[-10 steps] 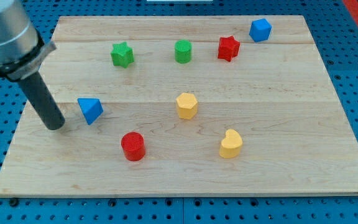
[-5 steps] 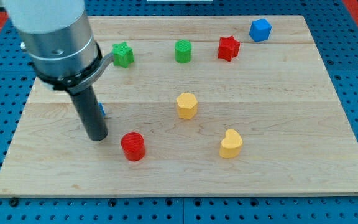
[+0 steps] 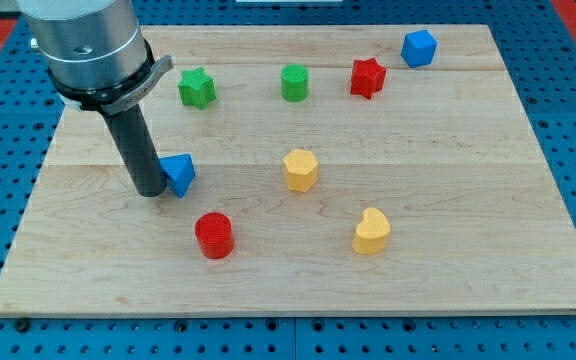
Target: Place the blue triangle above the red star
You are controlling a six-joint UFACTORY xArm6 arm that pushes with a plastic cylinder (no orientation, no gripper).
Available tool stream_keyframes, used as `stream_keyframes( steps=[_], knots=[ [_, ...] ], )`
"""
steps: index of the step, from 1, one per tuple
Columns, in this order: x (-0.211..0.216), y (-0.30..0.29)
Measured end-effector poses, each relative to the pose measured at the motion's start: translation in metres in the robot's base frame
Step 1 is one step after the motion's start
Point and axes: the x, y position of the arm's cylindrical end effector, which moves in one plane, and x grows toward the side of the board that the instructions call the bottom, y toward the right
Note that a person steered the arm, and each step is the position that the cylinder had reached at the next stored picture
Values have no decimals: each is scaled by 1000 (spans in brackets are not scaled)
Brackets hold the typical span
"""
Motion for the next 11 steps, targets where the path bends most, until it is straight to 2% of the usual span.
stream_keyframes(
  steps=[1,3,4,5,6,8,9,10,11],
  knots=[
    [0,-15],
    [0,-9],
    [-19,-6],
    [-5,60],
    [-11,89],
    [-74,168],
    [-74,103],
    [-77,109],
    [-81,153]
  ],
)
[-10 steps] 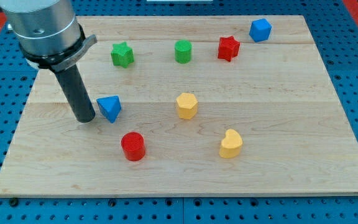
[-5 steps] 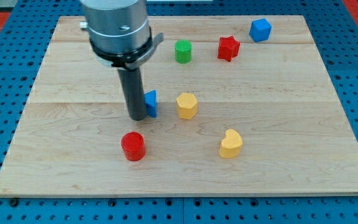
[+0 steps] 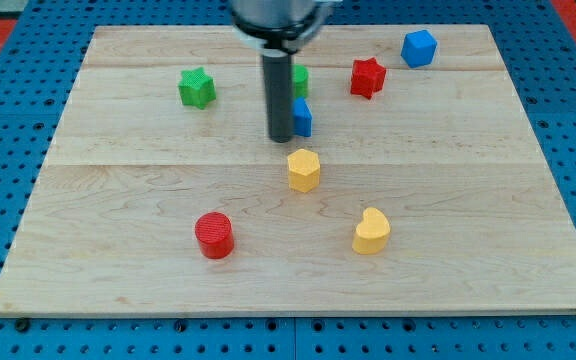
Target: Place the blue triangle above the red star
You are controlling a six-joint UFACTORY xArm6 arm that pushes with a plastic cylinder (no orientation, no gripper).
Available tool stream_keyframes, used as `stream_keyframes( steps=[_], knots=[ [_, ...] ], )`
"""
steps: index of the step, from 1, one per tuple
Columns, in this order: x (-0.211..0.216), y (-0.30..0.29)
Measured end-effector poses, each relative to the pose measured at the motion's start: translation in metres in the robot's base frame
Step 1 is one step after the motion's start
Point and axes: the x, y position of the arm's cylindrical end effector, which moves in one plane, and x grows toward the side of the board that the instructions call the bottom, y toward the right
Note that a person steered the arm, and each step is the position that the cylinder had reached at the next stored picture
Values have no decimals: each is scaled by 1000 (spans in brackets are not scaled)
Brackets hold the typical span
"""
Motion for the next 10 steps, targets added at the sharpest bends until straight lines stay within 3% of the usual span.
stream_keyframes(
  steps=[2,4,6,7,9,10],
  knots=[
    [-34,-45],
    [-38,76],
    [-5,56],
    [28,102],
    [-90,182],
    [-23,205]
  ],
)
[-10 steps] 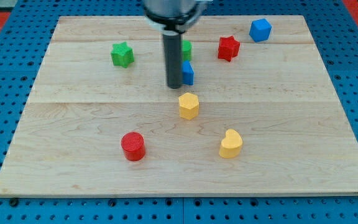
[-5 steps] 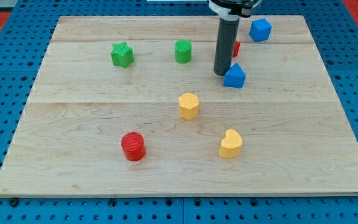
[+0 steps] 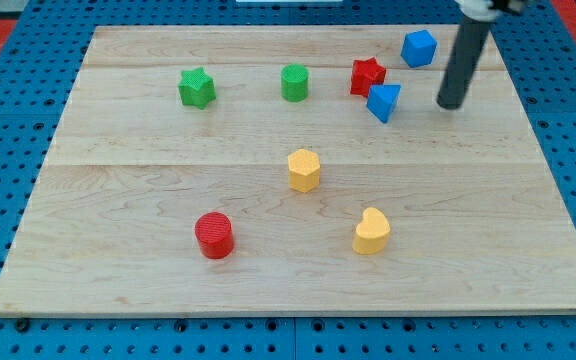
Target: Place the blue triangle above the red star
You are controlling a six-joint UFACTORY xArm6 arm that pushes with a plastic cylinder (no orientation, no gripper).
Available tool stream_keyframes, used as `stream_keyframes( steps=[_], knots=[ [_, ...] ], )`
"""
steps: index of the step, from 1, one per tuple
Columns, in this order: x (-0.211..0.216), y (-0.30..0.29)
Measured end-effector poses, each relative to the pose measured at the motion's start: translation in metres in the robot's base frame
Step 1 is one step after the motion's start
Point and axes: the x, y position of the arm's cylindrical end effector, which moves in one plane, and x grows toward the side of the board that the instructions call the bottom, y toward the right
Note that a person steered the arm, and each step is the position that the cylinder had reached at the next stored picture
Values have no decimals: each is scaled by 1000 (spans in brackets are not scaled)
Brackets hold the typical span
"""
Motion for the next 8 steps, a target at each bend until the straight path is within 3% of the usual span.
stream_keyframes(
  steps=[1,4,5,7,8],
  knots=[
    [24,-36],
    [-53,-119],
    [-74,-187],
    [-89,-244],
    [-113,-210]
  ],
)
